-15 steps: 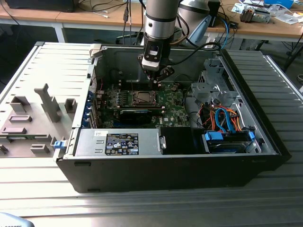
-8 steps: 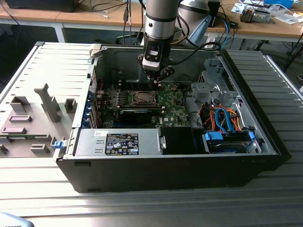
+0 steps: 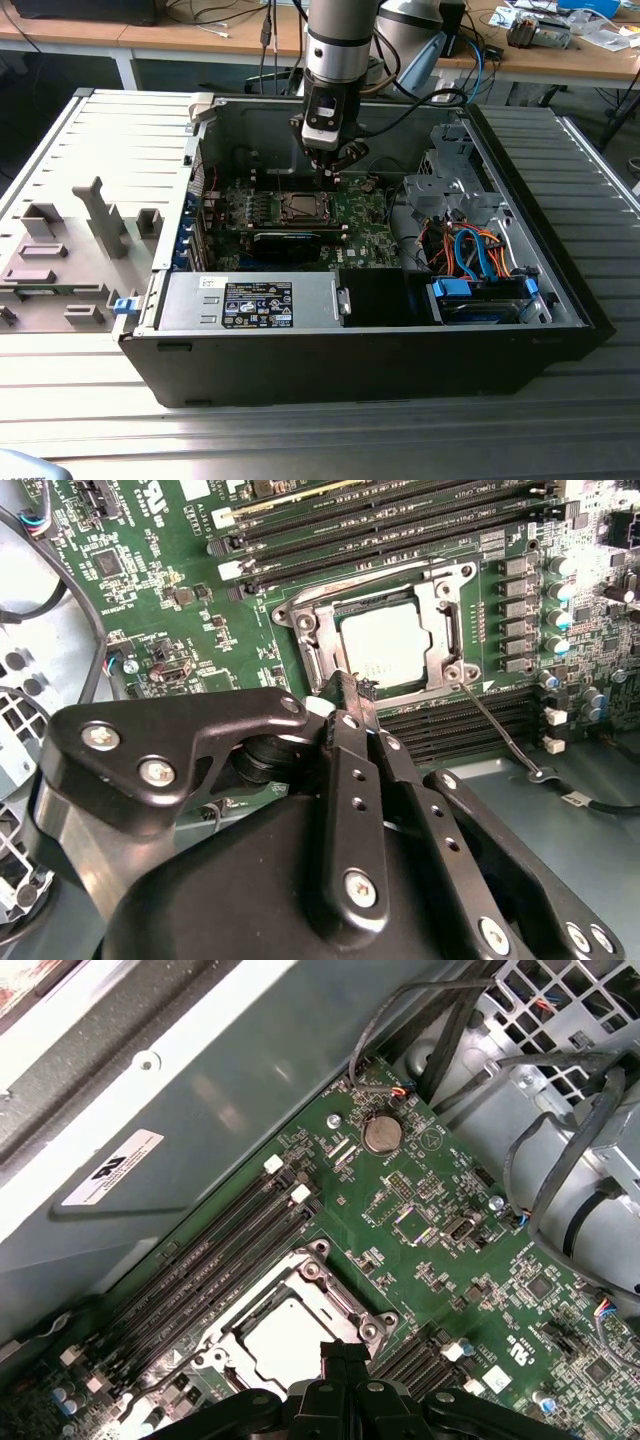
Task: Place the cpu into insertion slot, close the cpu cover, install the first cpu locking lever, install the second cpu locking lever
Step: 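Install the first cpu locking lever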
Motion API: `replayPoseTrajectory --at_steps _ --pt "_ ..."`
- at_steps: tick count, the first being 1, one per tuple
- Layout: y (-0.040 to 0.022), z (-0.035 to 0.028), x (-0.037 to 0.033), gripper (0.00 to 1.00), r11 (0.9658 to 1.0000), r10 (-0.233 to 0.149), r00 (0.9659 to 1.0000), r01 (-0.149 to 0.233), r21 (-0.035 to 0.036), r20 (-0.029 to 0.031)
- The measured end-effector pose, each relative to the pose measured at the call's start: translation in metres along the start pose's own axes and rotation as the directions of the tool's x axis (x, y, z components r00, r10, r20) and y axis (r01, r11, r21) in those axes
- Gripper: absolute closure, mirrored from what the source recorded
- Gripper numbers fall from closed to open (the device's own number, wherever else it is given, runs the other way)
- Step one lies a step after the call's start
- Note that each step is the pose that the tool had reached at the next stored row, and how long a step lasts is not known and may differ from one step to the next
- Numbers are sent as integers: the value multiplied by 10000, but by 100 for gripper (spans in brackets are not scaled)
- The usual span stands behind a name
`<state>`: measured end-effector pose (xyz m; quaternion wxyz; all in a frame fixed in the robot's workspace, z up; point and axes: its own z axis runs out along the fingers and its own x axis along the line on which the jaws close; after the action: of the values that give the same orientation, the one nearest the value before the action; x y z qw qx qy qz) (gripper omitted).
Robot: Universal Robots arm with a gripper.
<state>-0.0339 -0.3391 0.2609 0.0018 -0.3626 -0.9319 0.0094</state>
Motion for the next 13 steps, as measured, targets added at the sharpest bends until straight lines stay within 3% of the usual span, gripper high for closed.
replayPoseTrajectory --at_steps 13 --pt "0 0 0 89 9992 -390 9992 390 -1 7"
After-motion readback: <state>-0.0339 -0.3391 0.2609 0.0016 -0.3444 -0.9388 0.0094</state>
